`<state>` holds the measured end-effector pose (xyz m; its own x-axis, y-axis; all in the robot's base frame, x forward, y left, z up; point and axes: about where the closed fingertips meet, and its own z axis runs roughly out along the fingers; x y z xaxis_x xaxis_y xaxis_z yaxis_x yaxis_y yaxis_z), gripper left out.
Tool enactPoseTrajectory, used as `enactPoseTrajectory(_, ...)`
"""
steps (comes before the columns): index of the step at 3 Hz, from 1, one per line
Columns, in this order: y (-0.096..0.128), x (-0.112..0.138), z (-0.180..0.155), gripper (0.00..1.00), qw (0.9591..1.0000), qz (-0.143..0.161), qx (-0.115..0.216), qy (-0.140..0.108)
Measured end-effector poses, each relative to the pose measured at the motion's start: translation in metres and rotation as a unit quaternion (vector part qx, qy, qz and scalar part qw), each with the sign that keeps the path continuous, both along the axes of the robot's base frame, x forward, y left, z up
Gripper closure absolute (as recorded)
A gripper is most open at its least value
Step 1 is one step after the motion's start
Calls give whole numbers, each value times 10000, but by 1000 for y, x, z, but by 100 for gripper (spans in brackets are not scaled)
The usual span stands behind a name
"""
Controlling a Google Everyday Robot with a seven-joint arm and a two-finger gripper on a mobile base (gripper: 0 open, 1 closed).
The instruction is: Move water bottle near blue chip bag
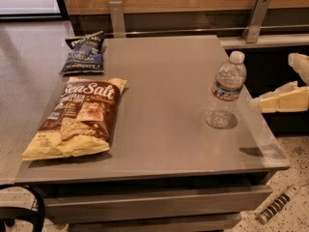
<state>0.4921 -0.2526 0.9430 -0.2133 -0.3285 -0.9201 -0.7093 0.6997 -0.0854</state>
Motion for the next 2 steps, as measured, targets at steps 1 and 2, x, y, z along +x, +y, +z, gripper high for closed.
enactPoseTrajectory(1, 15, -5, 13, 0, 9989, 152, 352, -271)
enactPoseTrajectory(2, 37, -8, 21, 0, 9976, 273, 423, -483)
